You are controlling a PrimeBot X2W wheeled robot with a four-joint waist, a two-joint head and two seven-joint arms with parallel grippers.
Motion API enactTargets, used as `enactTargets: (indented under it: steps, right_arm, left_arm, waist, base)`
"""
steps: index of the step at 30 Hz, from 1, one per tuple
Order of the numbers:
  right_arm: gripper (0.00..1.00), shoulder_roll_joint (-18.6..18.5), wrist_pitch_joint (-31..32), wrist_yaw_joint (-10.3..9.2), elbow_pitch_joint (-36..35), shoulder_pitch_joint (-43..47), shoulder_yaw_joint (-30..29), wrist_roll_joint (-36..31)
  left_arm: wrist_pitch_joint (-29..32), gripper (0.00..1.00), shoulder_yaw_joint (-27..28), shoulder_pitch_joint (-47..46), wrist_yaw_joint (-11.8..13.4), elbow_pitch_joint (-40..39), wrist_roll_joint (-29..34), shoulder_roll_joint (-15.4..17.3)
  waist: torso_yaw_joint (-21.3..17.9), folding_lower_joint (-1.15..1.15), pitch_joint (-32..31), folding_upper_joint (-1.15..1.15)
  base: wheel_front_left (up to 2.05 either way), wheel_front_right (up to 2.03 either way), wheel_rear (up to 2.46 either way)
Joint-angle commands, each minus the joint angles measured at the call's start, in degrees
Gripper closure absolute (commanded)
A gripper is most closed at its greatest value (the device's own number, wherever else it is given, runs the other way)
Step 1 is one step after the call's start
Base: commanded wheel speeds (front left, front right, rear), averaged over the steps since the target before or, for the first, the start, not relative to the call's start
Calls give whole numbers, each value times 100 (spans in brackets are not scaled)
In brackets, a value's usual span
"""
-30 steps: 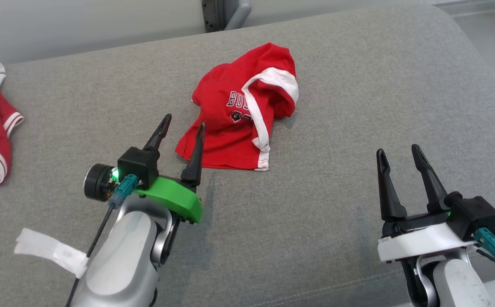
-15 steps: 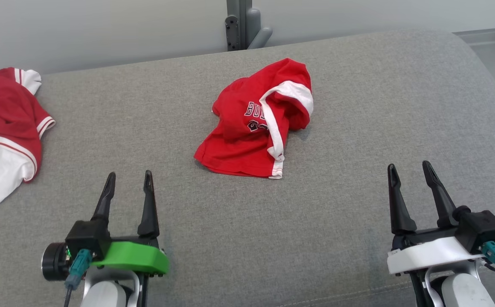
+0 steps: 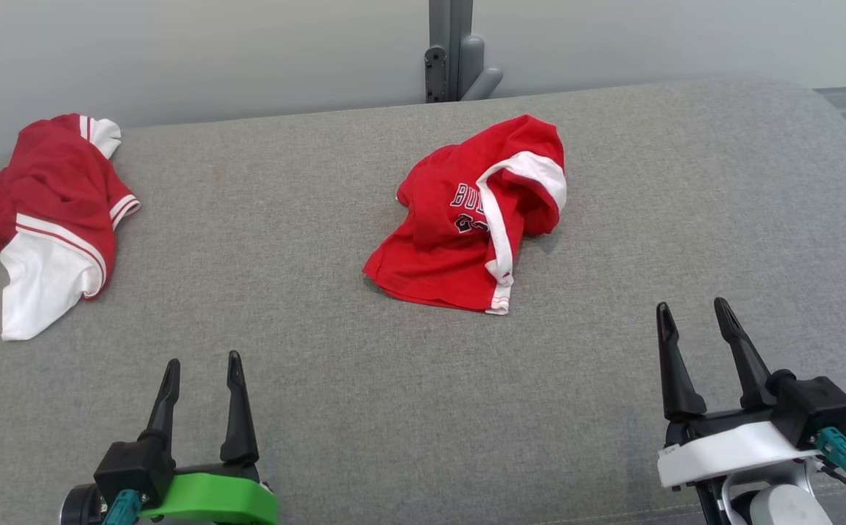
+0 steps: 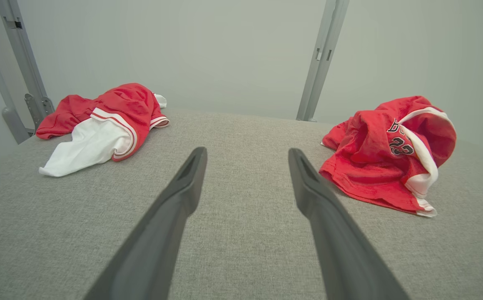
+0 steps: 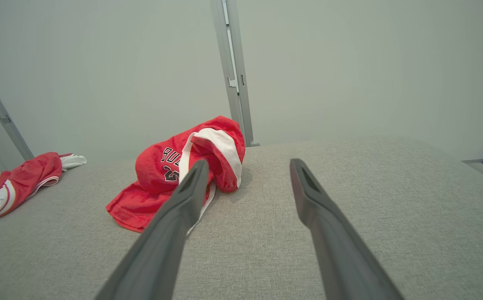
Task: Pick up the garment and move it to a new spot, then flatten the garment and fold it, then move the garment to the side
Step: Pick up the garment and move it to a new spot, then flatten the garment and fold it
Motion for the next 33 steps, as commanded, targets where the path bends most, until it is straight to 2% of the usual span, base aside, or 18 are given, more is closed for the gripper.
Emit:
enactTargets:
  steps: [1, 27, 33]
  right_arm:
    - [0, -11, -17, -4, 14, 45, 9, 27]
    - [0, -11, -17, -4, 72, -90, 61, -20]
    - [0, -9, -17, -4, 192, -221, 231, -123]
  left_arm:
    - [-5, 0, -11, 47, 33, -22, -30, -5]
    - [-5, 0, -31, -49, 99, 17, -86, -5]
    - [-5, 0, -82, -127, 104, 7, -100, -4]
  waist:
    - [8, 0, 1, 0]
    - [32, 0, 117, 0]
    - [114, 0, 196, 0]
  base:
    - [0, 0, 0]
    - [0, 0, 0]
    - [0, 0, 0]
